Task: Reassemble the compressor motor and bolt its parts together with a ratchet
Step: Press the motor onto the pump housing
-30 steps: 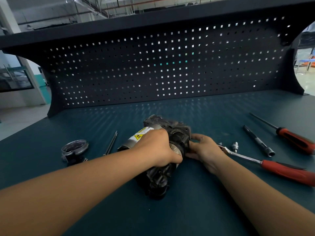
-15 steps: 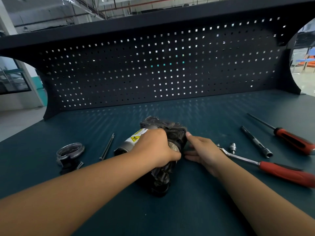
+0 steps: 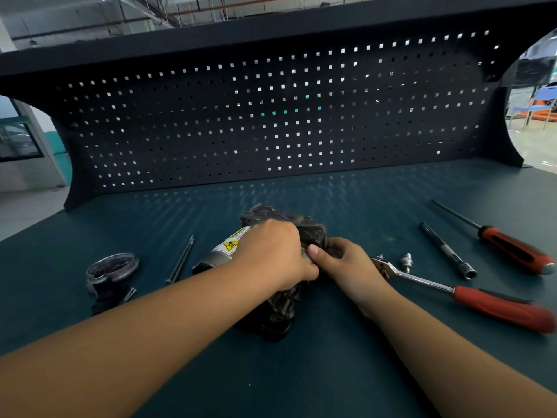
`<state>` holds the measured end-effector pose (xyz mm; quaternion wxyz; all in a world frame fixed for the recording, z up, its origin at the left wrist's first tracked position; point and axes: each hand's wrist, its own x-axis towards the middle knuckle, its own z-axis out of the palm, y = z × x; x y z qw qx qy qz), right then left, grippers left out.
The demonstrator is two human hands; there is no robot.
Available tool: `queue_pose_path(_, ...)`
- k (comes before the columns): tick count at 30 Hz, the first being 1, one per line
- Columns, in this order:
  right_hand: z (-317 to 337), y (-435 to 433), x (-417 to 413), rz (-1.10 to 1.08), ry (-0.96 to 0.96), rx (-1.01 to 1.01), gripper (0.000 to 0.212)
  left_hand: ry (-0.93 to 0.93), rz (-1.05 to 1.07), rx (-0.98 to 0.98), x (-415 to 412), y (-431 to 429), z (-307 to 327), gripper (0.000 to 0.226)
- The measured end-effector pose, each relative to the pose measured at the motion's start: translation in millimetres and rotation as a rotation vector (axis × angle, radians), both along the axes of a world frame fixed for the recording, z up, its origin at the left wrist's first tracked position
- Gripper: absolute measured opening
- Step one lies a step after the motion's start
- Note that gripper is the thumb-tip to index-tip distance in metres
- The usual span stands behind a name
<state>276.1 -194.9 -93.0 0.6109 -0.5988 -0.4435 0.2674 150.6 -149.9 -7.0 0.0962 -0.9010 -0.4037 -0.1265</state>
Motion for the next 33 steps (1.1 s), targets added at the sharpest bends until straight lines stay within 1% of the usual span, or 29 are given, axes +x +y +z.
queue_pose_path(2, 0, 2, -2, -0.055, -0.023, -0.012, 0.024, 0.08, -0.025, 0.145, 3, 5, 5, 0.047)
queue_pose_path(3, 0, 3, -4, -0.078, -0.032, -0.017, 0.023, 0.108, -0.022, 0.131, 3, 7, 9, 0.048)
queue_pose_path(5, 0, 4, -6, -0.098, -0.045, -0.02, 0.02, 0.156, 0.028, -0.014, 0, 9, 19, 0.055)
queue_pose_path(6, 0, 4, -7, -0.102, -0.051, -0.021, 0.019, 0.156, 0.044, -0.062, -5, 9, 20, 0.058)
queue_pose_path(8, 0, 4, -7, -0.109, -0.065, -0.022, 0.018, 0.085, 0.041, -0.076, -23, 4, 17, 0.068)
queue_pose_path(10, -1, 5, -7, -0.113, -0.083, -0.018, 0.015, -0.008, 0.02, -0.064, -48, -11, 5, 0.087)
queue_pose_path(11, -2, 5, -7, -0.111, -0.09, -0.015, 0.013, -0.026, -0.008, -0.034, -61, -21, -3, 0.096)
queue_pose_path(13, -1, 5, -8, -0.104, -0.095, -0.017, 0.012, 0.001, -0.065, -0.009, -79, -37, -21, 0.105)
queue_pose_path(15, -1, 4, -9, -0.094, -0.103, -0.017, 0.016, 0.018, -0.089, -0.018, -84, -43, -38, 0.105)
queue_pose_path(18, 1, 2, -8, -0.088, -0.117, -0.022, 0.028, -0.006, -0.111, 0.062, -80, -42, -49, 0.096)
queue_pose_path(22, -1, 2, -8, -0.087, -0.132, -0.032, 0.025, -0.045, -0.169, 0.093, -80, -41, -44, 0.096)
queue_pose_path(24, -1, 3, -8, -0.093, -0.131, -0.037, 0.029, -0.098, -0.194, 0.17, -81, -38, -49, 0.094)
queue_pose_path(26, -2, 3, -8, -0.091, -0.125, -0.047, 0.035, -0.114, -0.199, 0.189, -80, -36, -49, 0.093)
queue_pose_path(29, -2, 4, -8, -0.083, -0.127, -0.053, 0.04, -0.115, -0.192, 0.22, -80, -35, -50, 0.092)
queue_pose_path(33, -3, 4, -6, -0.083, -0.145, -0.059, 0.038, -0.114, -0.19, 0.28, -80, -37, -50, 0.09)
